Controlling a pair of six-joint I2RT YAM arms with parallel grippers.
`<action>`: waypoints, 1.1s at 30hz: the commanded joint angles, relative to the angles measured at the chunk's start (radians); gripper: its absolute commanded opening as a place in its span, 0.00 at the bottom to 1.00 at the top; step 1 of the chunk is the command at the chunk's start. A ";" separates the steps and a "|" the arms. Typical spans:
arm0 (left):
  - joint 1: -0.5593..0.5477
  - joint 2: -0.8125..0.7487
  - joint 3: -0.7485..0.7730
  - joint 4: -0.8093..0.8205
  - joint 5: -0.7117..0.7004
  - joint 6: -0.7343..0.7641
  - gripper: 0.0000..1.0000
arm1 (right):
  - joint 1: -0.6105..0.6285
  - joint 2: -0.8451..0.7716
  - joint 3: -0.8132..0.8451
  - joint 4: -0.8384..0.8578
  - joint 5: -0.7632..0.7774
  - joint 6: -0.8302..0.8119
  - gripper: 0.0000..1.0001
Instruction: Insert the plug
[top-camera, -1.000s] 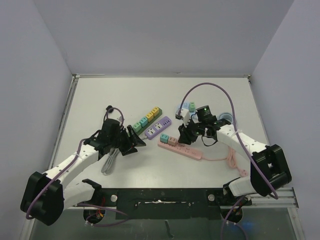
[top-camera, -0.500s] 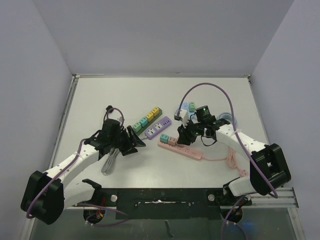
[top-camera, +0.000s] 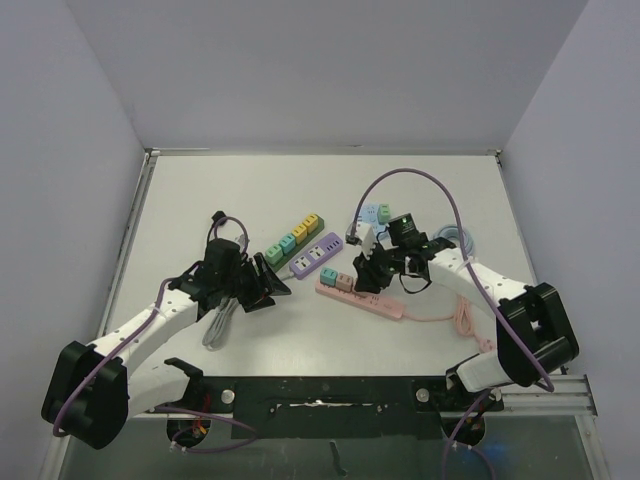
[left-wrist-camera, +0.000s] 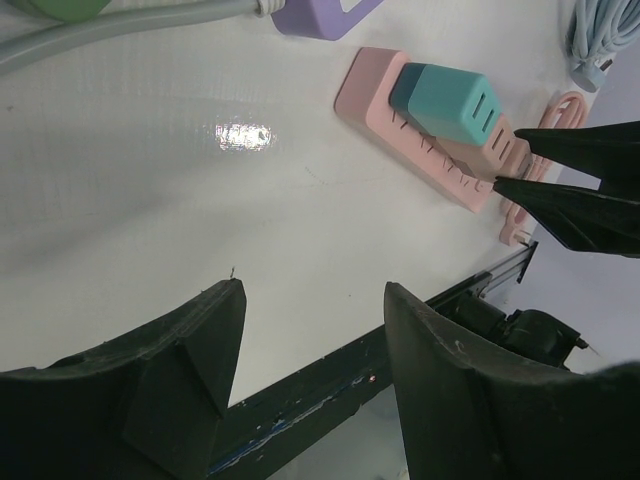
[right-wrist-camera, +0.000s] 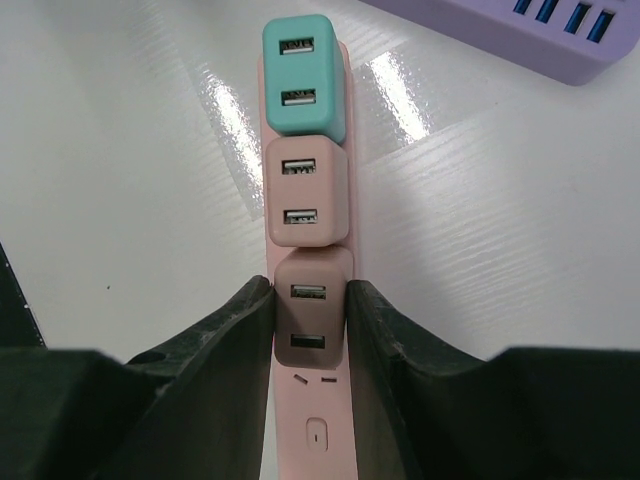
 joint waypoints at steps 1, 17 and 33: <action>0.006 -0.003 0.014 0.050 0.004 0.019 0.56 | 0.017 0.047 -0.016 -0.070 0.163 -0.046 0.30; 0.008 -0.005 0.031 0.032 -0.029 0.042 0.56 | 0.034 -0.086 0.056 -0.103 0.175 0.064 0.73; 0.019 -0.006 0.028 0.021 -0.030 0.065 0.56 | 0.102 0.047 0.133 -0.207 0.245 -0.003 0.38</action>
